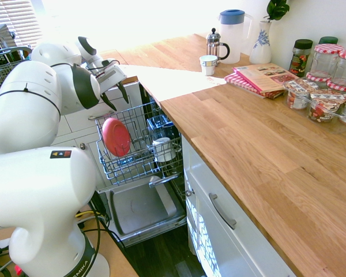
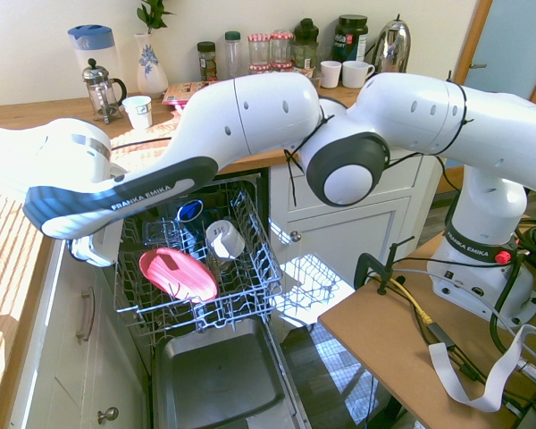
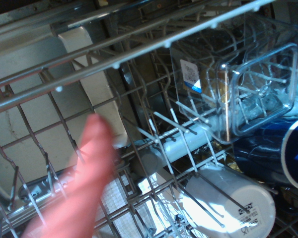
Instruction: Put the plate in the dishwasher
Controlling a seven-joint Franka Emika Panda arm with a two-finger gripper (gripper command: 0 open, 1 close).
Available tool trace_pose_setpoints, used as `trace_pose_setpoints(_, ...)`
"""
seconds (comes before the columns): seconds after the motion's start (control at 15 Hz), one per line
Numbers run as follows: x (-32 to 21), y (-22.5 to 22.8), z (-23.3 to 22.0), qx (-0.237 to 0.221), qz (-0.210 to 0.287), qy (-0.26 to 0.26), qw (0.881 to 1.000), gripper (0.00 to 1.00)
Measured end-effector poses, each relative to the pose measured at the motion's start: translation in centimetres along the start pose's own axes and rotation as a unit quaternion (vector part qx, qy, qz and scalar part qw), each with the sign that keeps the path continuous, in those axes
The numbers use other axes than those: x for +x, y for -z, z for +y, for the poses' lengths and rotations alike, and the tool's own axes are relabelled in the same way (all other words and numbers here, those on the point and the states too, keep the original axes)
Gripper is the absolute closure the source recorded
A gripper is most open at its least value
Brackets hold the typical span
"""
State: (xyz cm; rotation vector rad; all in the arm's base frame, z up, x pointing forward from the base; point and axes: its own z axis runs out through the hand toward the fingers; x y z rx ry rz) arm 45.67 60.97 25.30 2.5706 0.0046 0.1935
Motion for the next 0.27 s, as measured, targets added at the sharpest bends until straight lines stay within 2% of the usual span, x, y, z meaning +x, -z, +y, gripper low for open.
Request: trace_pose_setpoints(0.27, 3.2, 0.8, 3.1, 0.027, -0.026, -0.015, 0.999, 0.00)
